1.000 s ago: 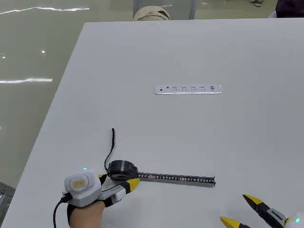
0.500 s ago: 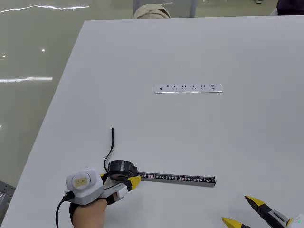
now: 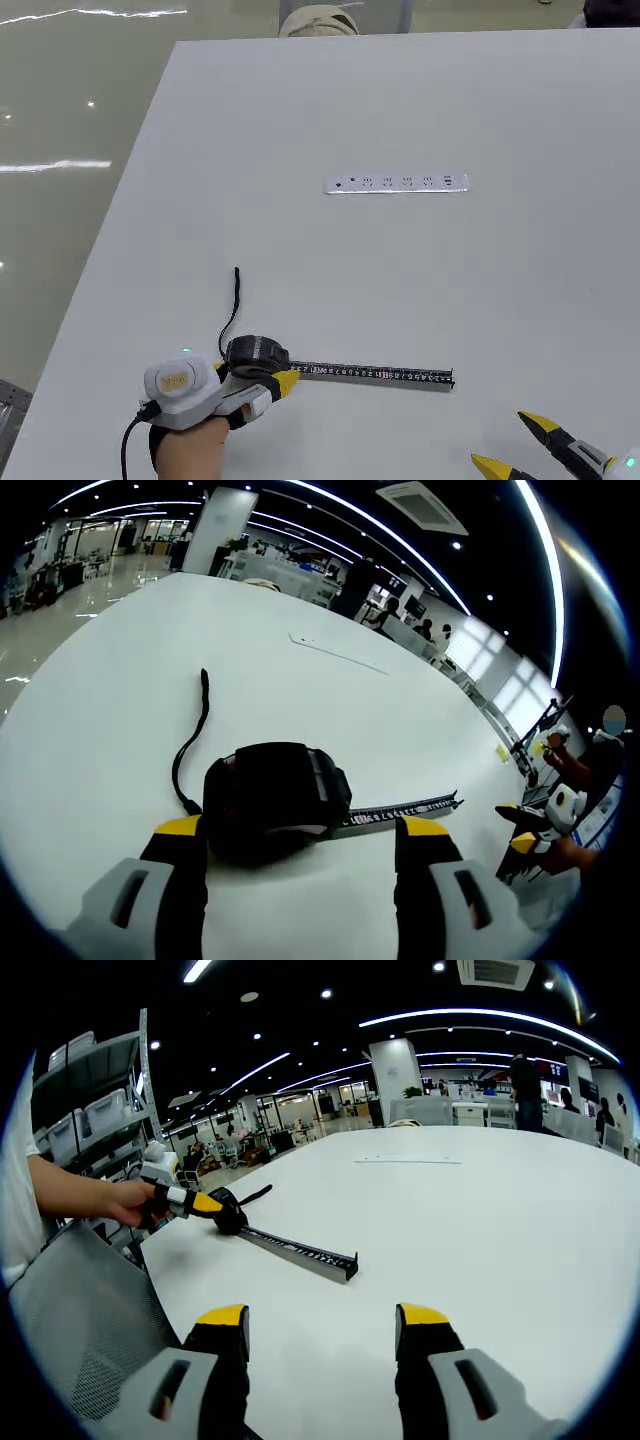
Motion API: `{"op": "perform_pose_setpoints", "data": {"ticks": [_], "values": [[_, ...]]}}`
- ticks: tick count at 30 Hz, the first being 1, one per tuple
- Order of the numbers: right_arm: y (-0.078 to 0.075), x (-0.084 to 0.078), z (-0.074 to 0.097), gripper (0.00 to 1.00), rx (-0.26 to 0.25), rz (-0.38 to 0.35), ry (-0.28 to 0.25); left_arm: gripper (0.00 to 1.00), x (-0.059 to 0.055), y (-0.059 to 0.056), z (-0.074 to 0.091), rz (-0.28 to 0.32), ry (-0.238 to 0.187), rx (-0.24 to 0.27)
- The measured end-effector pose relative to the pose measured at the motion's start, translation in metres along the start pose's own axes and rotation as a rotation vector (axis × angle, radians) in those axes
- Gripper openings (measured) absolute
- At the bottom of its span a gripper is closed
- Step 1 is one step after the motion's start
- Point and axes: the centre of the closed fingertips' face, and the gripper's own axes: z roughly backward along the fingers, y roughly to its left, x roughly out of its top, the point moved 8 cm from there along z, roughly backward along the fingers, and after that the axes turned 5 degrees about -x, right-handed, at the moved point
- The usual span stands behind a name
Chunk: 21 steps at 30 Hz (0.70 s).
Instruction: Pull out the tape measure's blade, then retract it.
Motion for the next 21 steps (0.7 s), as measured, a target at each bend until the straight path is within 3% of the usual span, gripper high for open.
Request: {"op": "perform_pose_setpoints", "data": {"ticks": [21], "values": [[-0.0060, -0.0027, -0.0017, 0.58, 0.017, 0.003, 0.003, 0.76, 0.0025, -0.0045, -0.0069, 0.055, -0.002, 0.097]]}}
